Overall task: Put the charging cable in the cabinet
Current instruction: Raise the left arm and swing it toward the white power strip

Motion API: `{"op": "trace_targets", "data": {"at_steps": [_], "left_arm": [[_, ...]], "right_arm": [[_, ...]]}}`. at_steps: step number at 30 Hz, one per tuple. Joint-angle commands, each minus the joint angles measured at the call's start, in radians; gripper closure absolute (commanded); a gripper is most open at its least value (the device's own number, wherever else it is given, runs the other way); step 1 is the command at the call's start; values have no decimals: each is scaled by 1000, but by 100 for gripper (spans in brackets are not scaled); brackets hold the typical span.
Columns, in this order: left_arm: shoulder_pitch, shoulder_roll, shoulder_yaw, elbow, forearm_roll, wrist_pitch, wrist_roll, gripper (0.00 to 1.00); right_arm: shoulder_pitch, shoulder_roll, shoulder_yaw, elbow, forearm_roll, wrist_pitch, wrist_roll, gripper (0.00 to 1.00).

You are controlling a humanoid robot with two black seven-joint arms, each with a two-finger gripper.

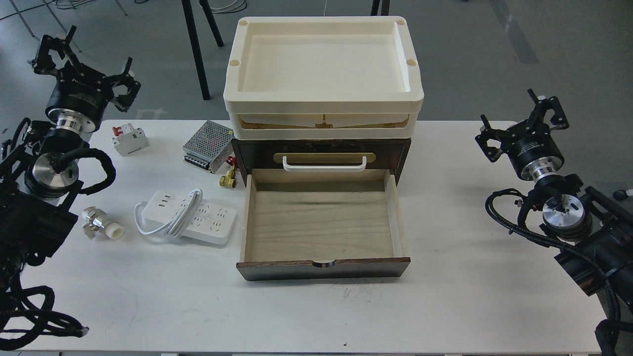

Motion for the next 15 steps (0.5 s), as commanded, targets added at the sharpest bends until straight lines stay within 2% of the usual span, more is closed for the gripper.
{"op": "trace_targets", "data": {"at_steps": [1,9,15], "left_arm": [[-14,6,3,-1,0,0,1,1],[-19,16,14,-34,3,0,11,0],[-8,195,64,-197,19,0,9,1]], "right_arm": [[-1,0,0,2,0,3,0,0],[-1,0,2,0,0,4,0,0],[-1,0,2,2,0,9,0,0]]}}
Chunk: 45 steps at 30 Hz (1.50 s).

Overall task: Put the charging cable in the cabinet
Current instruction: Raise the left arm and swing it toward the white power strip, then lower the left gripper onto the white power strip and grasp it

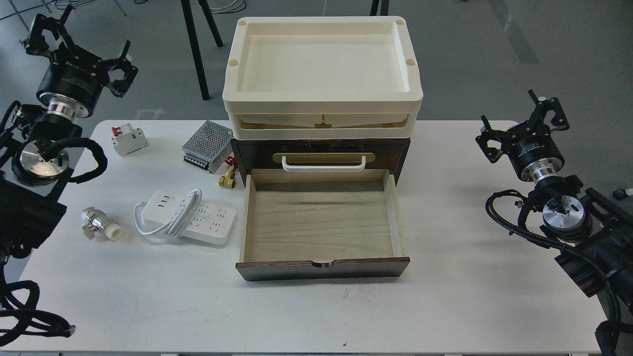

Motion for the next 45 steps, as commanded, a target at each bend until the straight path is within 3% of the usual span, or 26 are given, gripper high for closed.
{"op": "trace_targets", "data": {"at_steps": [1,10,14,18,23,31,38,42,45], "left_arm": [[7,149,56,-99,24,0,-5,1],[-65,491,84,-456,483,0,-12,7],[-67,556,87,-648,861,6,-9,7],[-45,552,104,-722,1236,9,-11,7],[-24,545,257,-727,1477,62,-11,7],[-16,458,662,-644,1840,340,9,7],[18,326,748,-564,1884,352,54,12],[62,254,750,-486,1887,352,112,12],[77,239,750,-445,1888,352,112,19]], "right_arm": [[1,0,0,1,0,3,0,0],[-2,0,-2,4,0,4,-1,0],[-2,0,-2,4,0,3,0,0],[-2,0,-2,4,0,3,0,0],[-4,0,-2,4,0,3,0,0],[-4,0,-2,4,0,1,0,0],[-5,2,-3,4,0,1,0,0],[-4,2,-3,4,0,1,0,0],[-5,3,-3,4,0,1,0,0]]}}
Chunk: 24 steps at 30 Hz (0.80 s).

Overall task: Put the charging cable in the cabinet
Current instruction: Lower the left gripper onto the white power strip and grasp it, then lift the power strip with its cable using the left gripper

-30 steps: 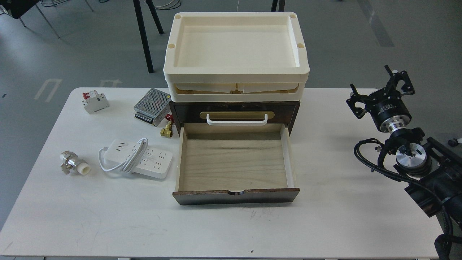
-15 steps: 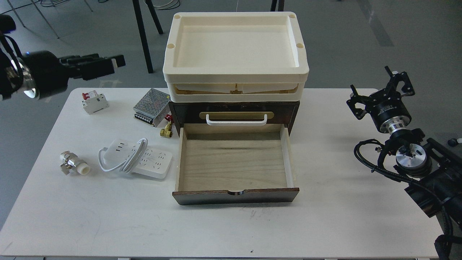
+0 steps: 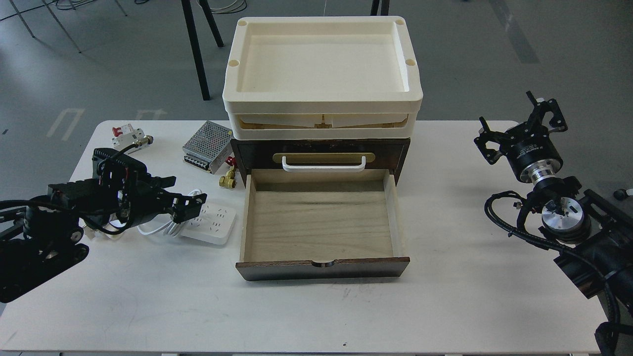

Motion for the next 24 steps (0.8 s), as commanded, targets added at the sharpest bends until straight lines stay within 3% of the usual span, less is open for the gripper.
{"op": "trace_targets", "data": {"at_steps": [1,6,20,24], "left_arm": [[20,-20,0,43,3,0,7,24],[32,-29,3,94,21,0,5,42],[17,-32,0,89,14,-20,1,89],[1,-19,-18,82,8,-23,-15,92]], "right_arm": [[0,2,0,0,-1,0,0,0],[2,2,0,-2,-1,0,0,0],[2,2,-2,-2,-1,-5,0,0],[2,2,0,-2,-1,-3,0,0]]}}
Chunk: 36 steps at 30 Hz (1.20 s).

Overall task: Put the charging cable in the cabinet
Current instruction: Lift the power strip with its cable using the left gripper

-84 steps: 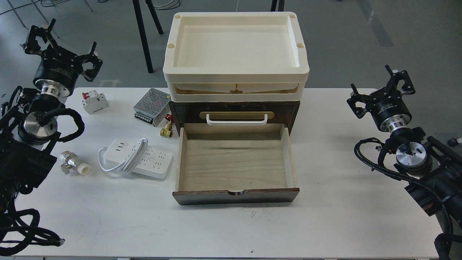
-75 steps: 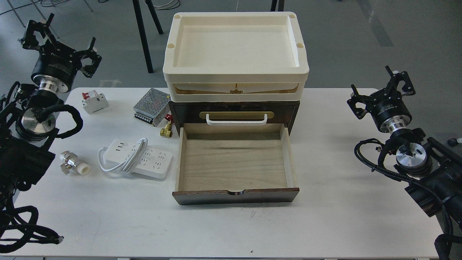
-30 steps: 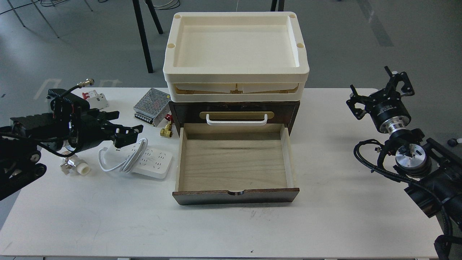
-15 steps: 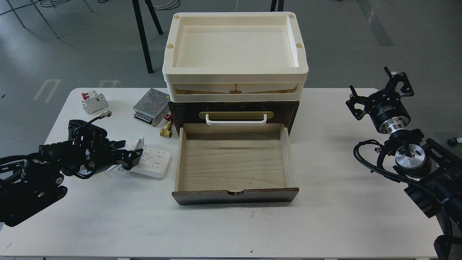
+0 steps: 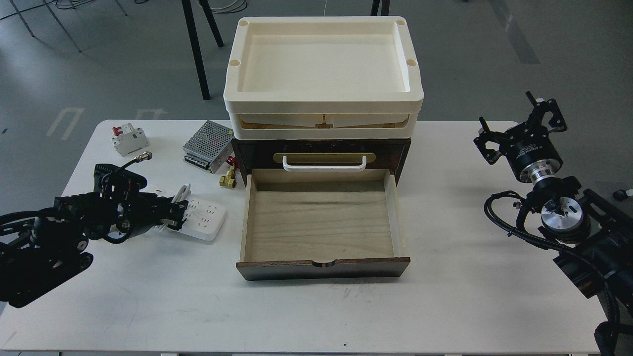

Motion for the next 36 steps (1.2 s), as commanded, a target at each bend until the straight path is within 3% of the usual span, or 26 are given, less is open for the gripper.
{"op": "trace_targets", "data": {"at_steps": [1,5,12,22,29,33,36], "left_arm": [[-30,19,-21,-9,-7,-2,-25,93],[-80,83,-72,-30,-73,-18,-71,93],[-194,225,-183,-49,-284,-135,-126,93],[-403,262,-404,-58,-492,-265,-140,93],[-459,262,-409,-323,-500,-270,-154,94],[-464,249,-409,-488,-500,-327,-146,94],[-502,168,-406,-552,-500,-331,-136,95]], "right_arm": [[0,0,0,0,0,0,0,0],[0,0,0,1,0,0,0,0],[0,0,-2,1,0,1,0,0],[1,0,4,-2,2,-5,-2,0],[-2,-3,42,-2,12,-10,0,0],[-8,-2,99,-2,12,-10,0,0],[-11,0,101,-2,12,-8,0,0]]}}
